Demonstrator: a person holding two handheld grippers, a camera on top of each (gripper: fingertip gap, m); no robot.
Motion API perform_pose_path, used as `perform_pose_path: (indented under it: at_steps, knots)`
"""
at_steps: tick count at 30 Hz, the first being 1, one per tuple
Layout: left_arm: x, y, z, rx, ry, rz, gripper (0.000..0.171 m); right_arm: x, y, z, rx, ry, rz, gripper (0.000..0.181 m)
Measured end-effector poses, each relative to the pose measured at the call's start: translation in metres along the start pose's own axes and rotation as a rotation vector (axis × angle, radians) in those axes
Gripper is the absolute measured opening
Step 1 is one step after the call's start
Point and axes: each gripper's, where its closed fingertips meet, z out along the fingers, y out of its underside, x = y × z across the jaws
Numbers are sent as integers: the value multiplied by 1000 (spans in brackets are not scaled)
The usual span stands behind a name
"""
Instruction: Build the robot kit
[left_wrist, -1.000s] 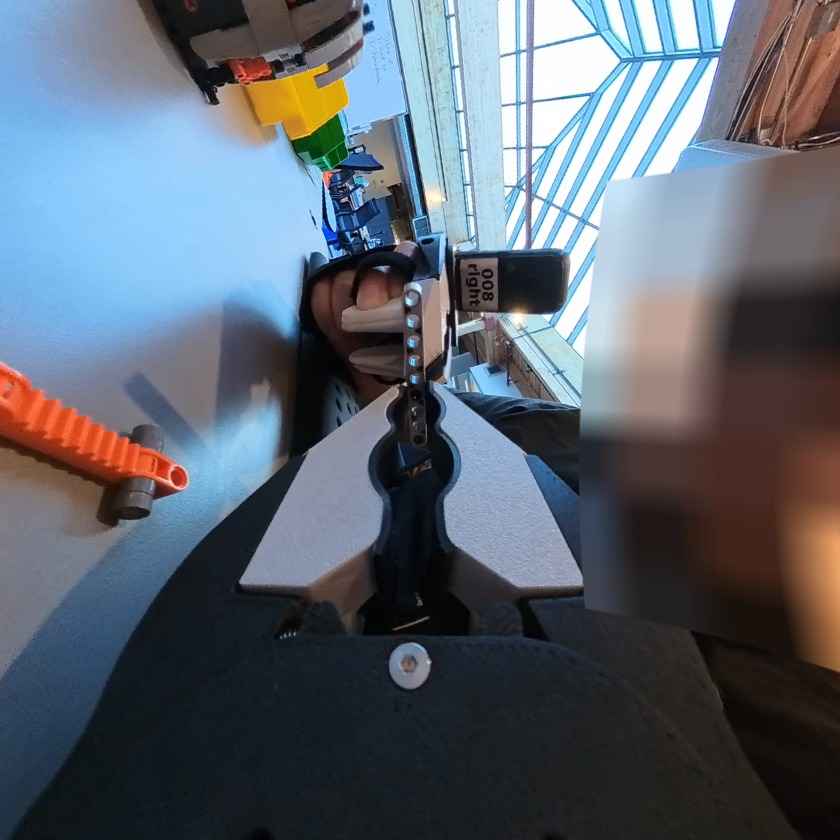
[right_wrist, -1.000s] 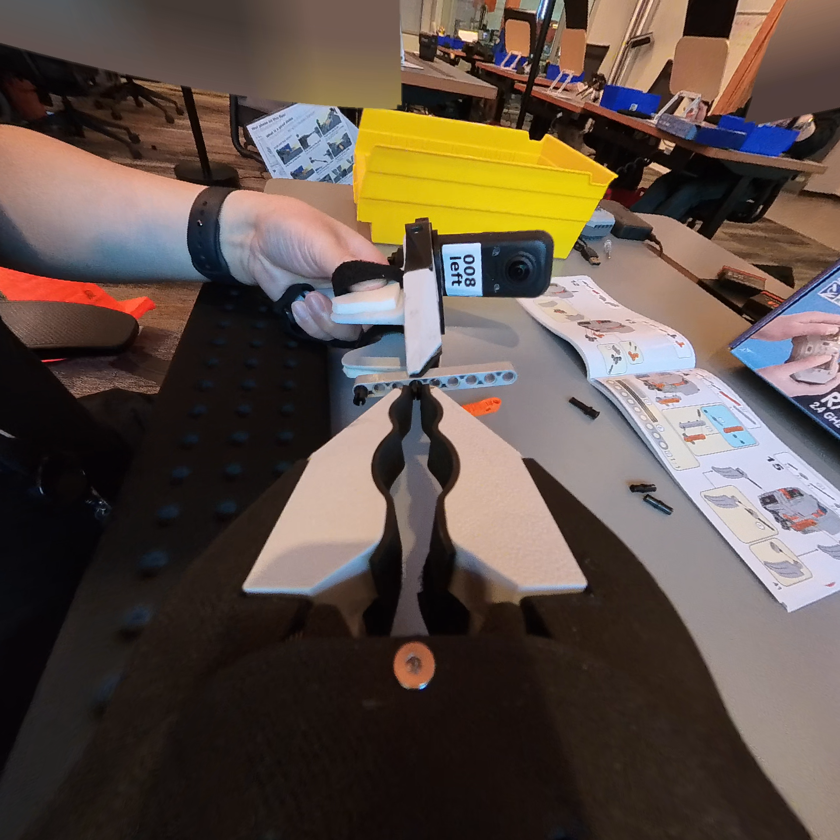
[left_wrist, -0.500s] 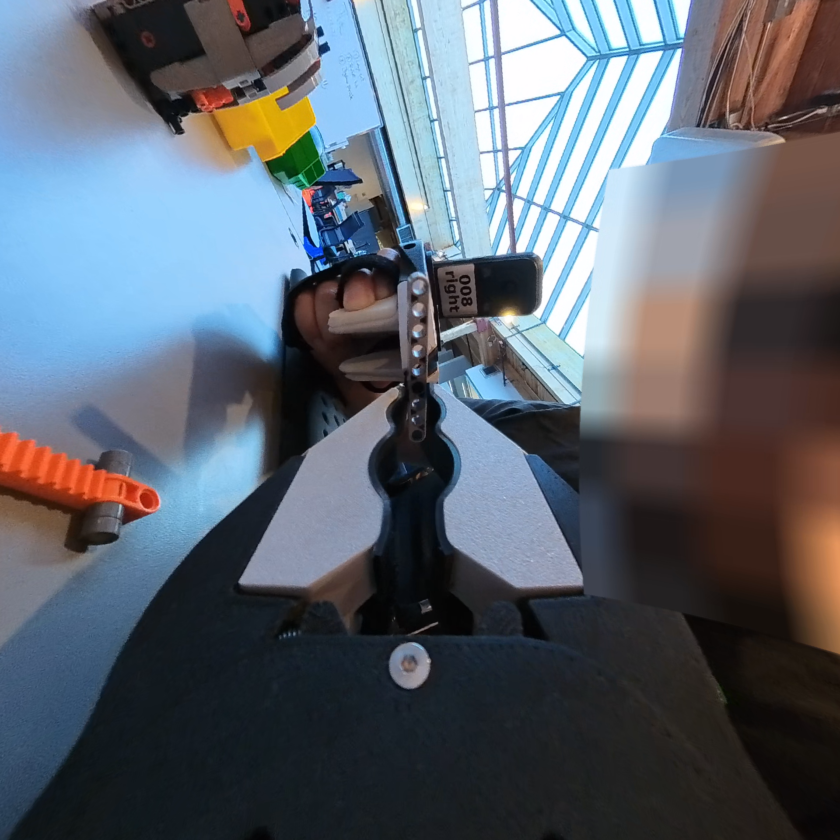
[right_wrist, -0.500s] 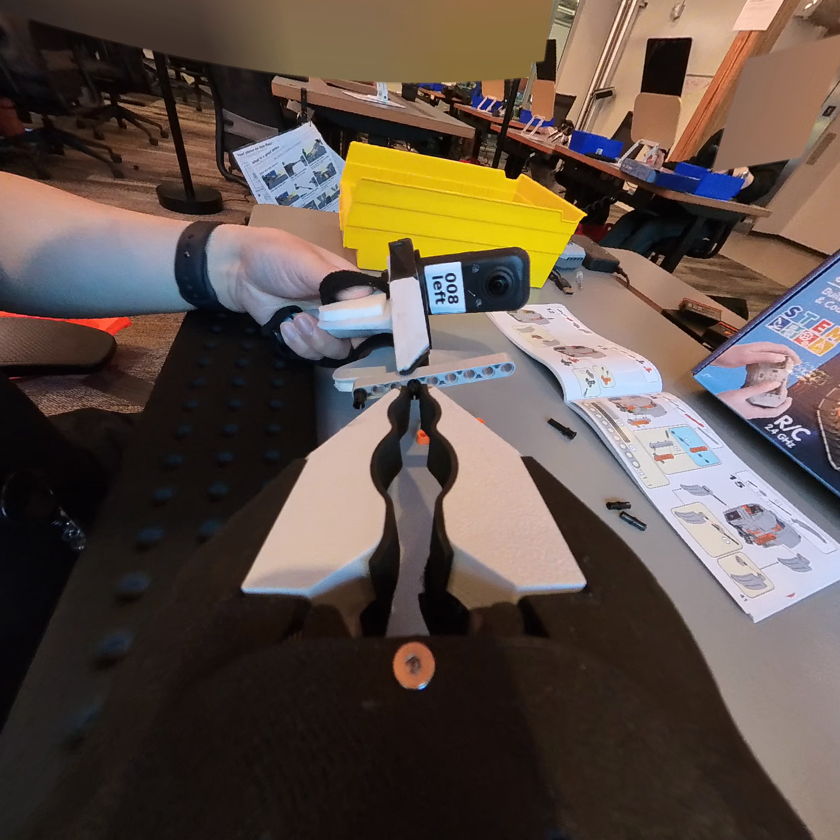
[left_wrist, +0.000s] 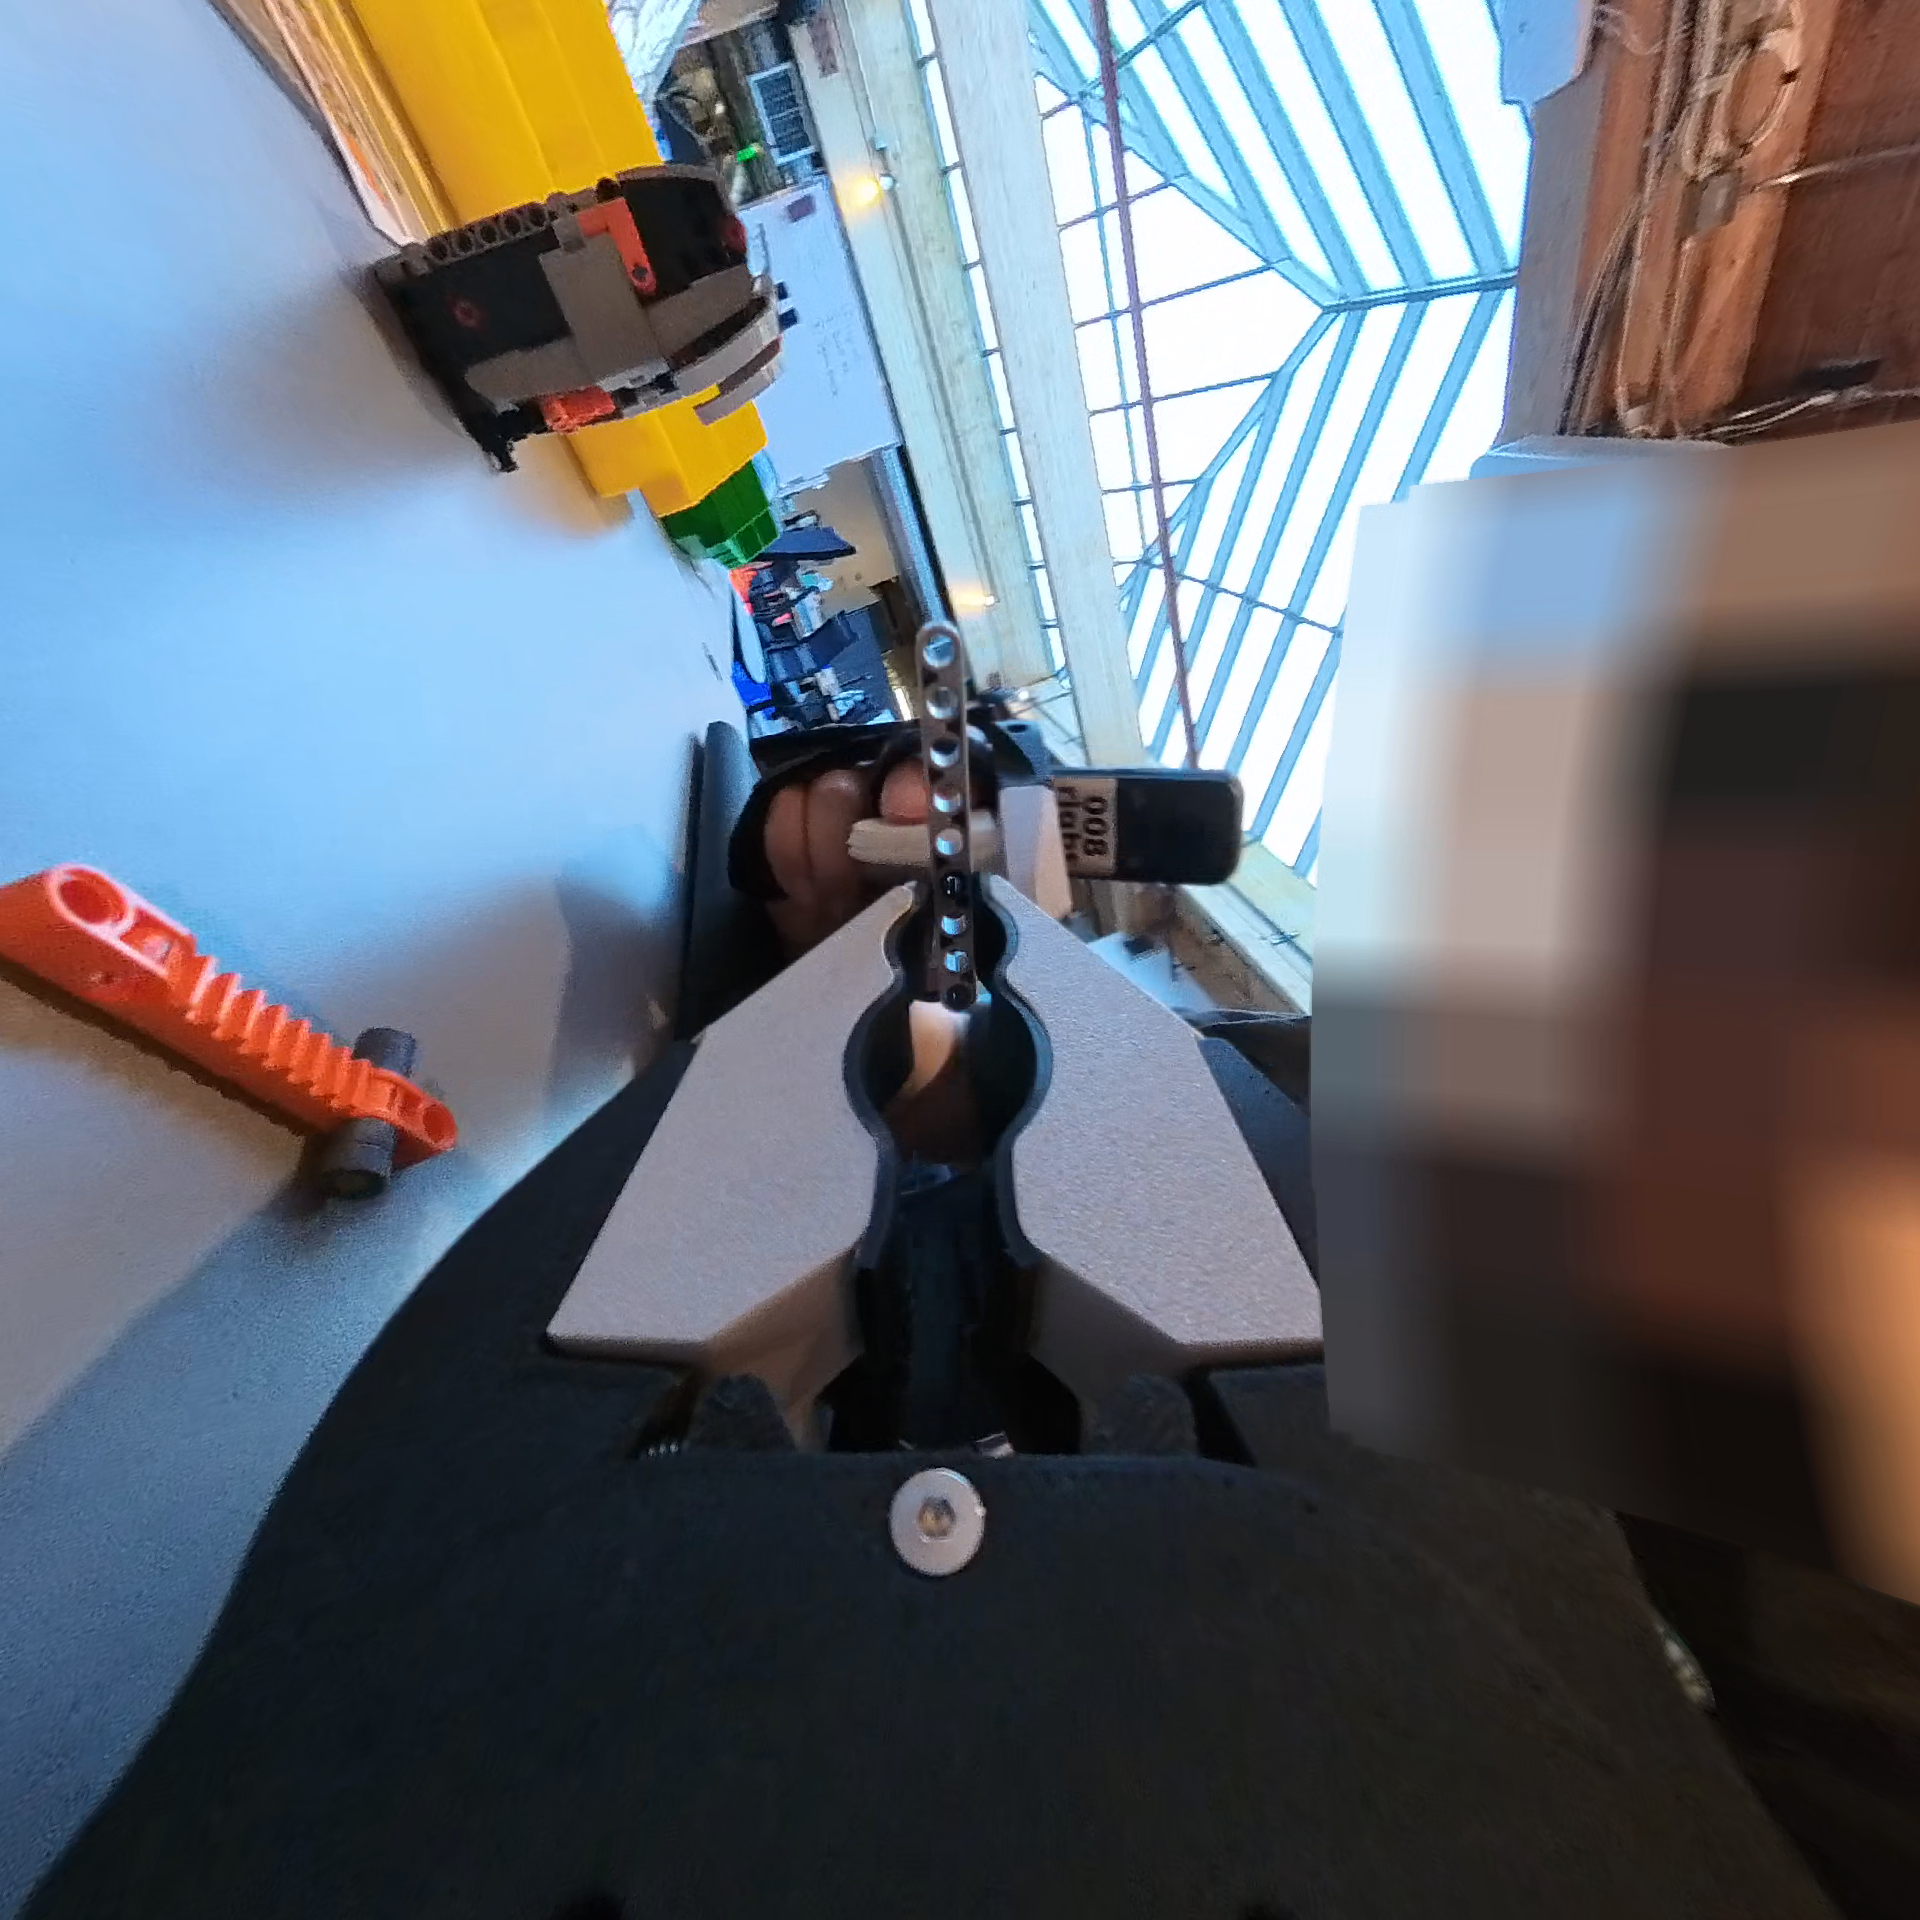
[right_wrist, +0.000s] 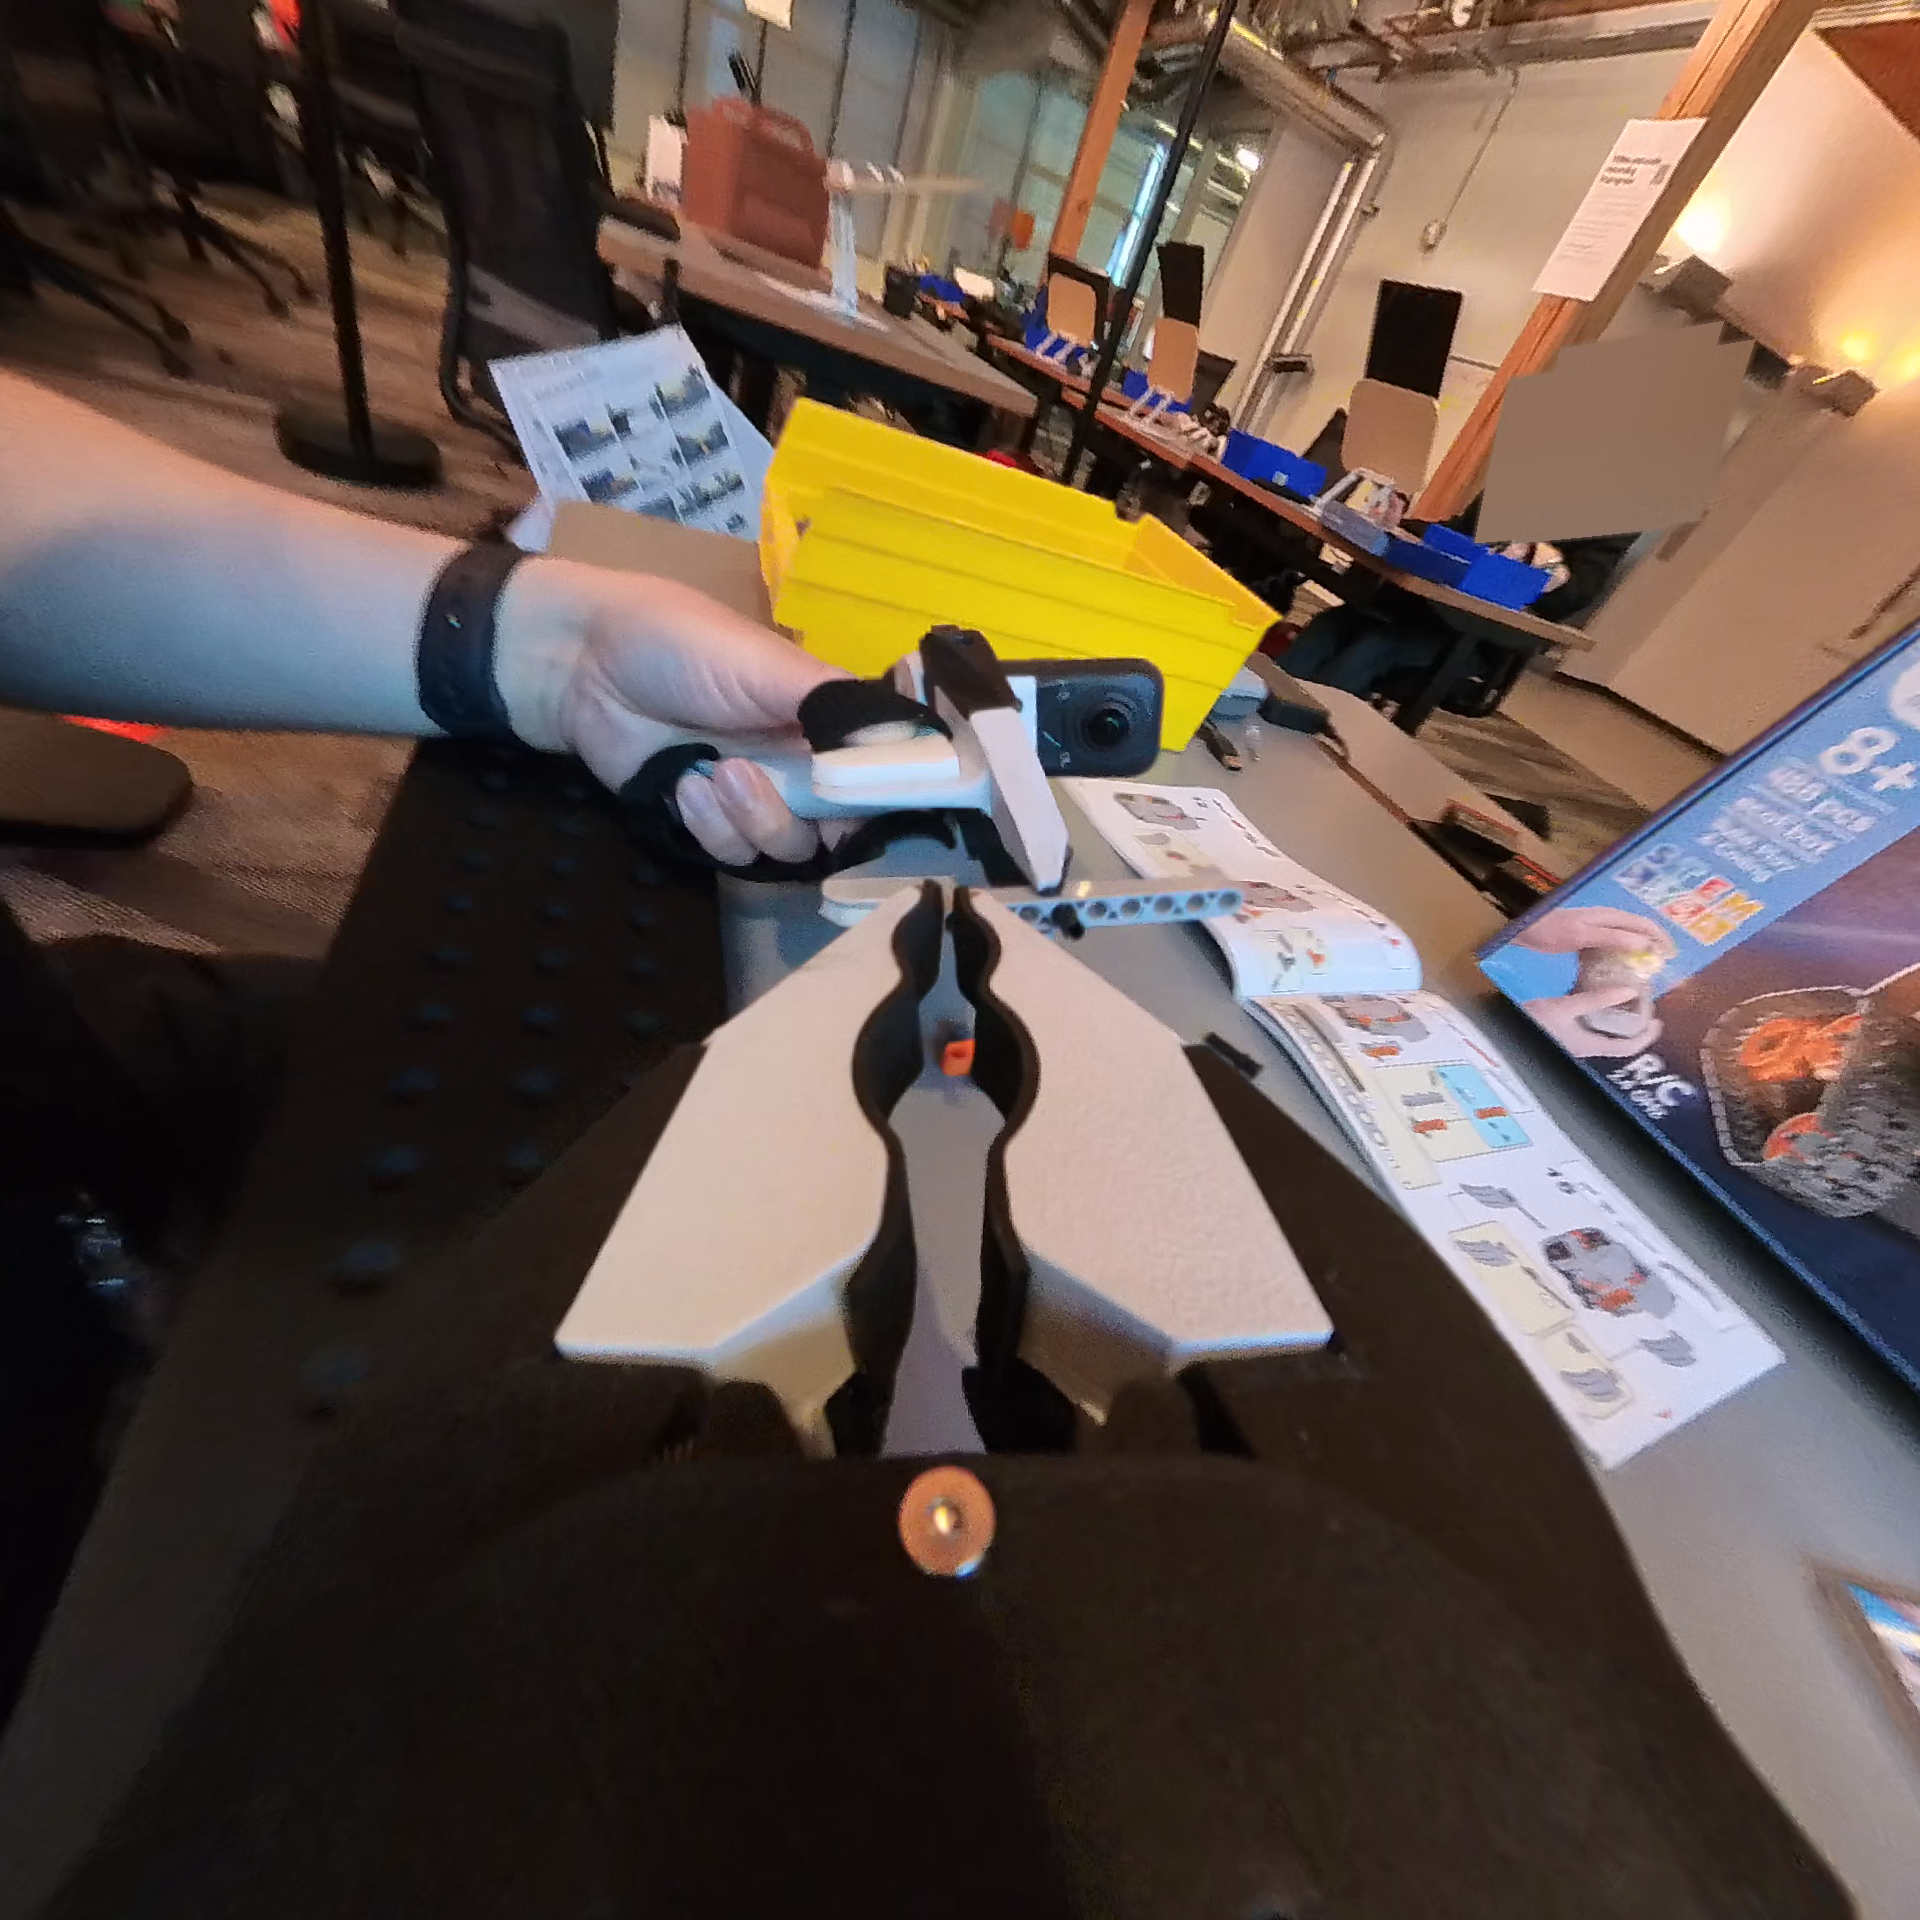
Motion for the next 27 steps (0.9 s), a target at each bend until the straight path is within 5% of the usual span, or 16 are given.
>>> perform_pose_path:
  at_steps: [1,10,27]
  knots:
    - [-1,1,1,-8,-13,7,4,-1,1,3,-17,10,-33,0]
    - [-6,3,3,-20,-45,10,1,-4,17,19,-119,2,-35,0]
    - [-4,8,6,-54,-36,13,4,6,15,16,-100,23,14,0]
